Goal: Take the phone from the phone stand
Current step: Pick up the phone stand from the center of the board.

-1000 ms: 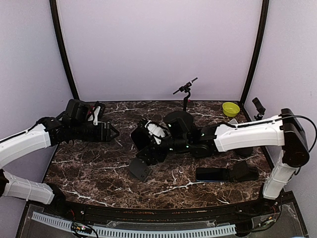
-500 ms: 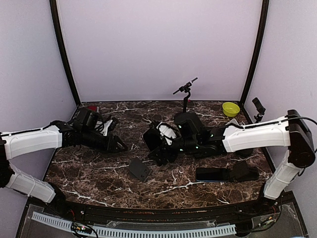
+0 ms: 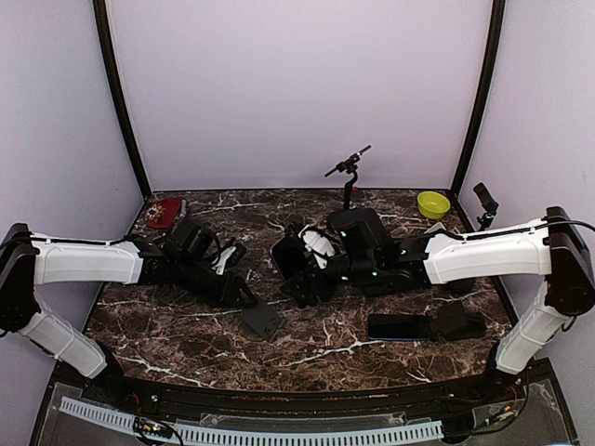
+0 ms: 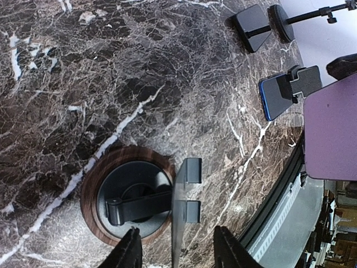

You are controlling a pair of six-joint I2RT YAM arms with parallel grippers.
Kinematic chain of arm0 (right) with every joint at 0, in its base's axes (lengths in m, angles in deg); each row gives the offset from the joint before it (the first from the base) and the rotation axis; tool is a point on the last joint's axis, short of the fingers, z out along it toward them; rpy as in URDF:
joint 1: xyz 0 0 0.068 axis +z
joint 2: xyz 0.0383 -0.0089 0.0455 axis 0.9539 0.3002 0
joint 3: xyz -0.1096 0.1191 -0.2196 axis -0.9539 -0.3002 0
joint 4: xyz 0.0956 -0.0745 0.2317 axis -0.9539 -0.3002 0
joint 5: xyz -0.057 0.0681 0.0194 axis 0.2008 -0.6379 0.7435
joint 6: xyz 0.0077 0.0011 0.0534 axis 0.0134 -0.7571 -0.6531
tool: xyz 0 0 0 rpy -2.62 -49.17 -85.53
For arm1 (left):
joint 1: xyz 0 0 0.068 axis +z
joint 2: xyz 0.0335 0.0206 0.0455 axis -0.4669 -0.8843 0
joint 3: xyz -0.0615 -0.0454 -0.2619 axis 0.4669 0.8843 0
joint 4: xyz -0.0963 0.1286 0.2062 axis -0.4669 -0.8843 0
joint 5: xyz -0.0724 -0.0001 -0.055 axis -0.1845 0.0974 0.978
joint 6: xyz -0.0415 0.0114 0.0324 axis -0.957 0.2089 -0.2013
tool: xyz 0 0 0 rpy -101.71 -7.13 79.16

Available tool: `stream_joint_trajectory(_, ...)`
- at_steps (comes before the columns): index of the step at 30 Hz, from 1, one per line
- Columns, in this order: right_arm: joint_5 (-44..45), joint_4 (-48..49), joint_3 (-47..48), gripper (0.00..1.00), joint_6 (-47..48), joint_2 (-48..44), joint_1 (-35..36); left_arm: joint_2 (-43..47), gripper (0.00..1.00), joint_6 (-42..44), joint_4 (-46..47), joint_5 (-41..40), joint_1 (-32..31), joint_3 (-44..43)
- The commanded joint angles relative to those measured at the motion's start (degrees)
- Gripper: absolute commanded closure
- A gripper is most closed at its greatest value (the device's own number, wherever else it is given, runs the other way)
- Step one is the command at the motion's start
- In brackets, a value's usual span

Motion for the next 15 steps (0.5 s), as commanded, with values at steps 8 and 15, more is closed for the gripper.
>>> stream_joint_trajectory(8, -0.47, 4.54, -0.57, 0.45, -0.76, -2.62, -0.55, -2.22, 0.75, -1.99, 3.86, -1.48, -0.98, 0.98)
stream_joint_trajectory(15, -0.71, 5.05, -1.39, 0.45, -0.78, -3.15, -0.86, 0.48, 1.0, -0.54, 0.42, -4.65, 0.11, 0.39)
